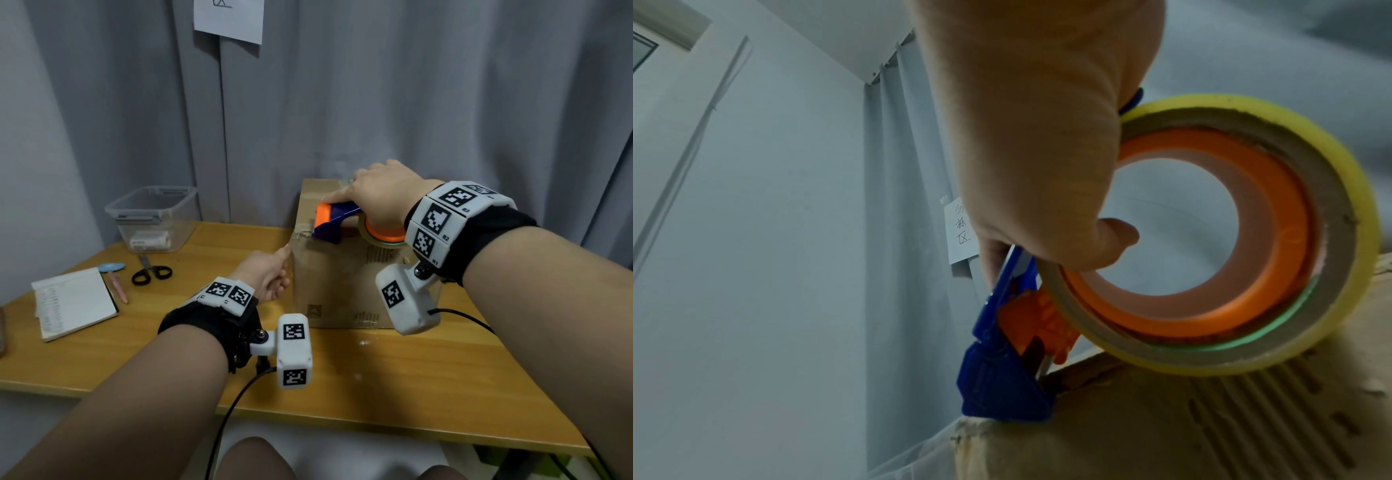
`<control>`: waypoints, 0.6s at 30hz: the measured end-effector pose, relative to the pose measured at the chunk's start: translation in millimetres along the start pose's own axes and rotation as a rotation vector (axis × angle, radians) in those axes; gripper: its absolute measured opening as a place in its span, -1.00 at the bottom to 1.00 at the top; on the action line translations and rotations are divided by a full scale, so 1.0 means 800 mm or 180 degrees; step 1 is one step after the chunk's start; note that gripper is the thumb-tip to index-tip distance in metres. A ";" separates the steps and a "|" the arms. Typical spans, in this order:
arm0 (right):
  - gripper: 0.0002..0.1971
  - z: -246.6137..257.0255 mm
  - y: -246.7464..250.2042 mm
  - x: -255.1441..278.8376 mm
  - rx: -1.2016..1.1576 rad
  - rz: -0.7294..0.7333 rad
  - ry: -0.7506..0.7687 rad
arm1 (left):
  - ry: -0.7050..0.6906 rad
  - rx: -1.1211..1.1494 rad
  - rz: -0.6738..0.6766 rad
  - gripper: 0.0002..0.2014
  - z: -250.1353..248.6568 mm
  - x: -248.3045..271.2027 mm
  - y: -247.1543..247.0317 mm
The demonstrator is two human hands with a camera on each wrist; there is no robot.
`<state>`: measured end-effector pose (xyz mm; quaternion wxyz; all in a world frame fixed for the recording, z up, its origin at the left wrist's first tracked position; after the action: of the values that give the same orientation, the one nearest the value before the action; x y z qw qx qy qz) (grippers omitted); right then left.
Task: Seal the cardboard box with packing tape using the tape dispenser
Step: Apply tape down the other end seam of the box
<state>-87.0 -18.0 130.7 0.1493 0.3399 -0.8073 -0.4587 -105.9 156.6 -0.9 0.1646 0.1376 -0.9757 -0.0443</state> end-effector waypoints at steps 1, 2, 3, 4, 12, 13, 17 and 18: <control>-0.43 0.000 0.000 -0.001 -0.0006 -0.0001 -0.0002 | 0.0043 -0.0028 0.0024 -0.57 0.000 0.000 0.000; -0.42 -0.001 -0.001 -0.002 -0.0012 0.0009 -0.0007 | 0.0079 -0.0047 0.0043 -0.58 0.000 0.001 0.001; -0.42 -0.001 0.000 -0.002 -0.0017 0.0016 -0.0010 | 0.0111 -0.0066 0.0062 -0.58 -0.002 0.002 0.001; -0.42 -0.002 0.000 -0.002 -0.0022 0.0022 -0.0010 | 0.0124 -0.0096 0.0070 -0.59 -0.003 0.004 0.001; -0.48 -0.002 -0.002 -0.004 -0.0031 0.0006 -0.0016 | -0.0050 -0.0918 -0.0122 -0.52 0.001 0.004 0.018; -0.47 -0.003 -0.001 -0.003 -0.0030 0.0007 -0.0010 | -0.0502 -0.0904 -0.0311 -0.59 -0.001 0.000 0.020; -0.46 -0.001 0.000 -0.001 -0.0074 -0.0001 0.0002 | -0.1455 0.0720 0.0342 -0.39 -0.027 0.005 -0.001; -0.47 0.000 0.000 0.000 -0.0088 -0.0011 0.0000 | -0.1450 0.0998 0.0671 -0.34 -0.032 0.006 -0.011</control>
<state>-87.0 -18.5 130.7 0.1533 0.3391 -0.8003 -0.4701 -99.6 145.8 23.8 -0.0782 0.0458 -0.9914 0.0946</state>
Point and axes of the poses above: each hand's wrist, its own x-axis away from the middle knuckle, its own y-axis out of the back of the hand, z = x × y, the point moved 1 cm from there along -x, towards the middle knuckle, and after that the axes turned 5 degrees about z, right-handed, at the moved point
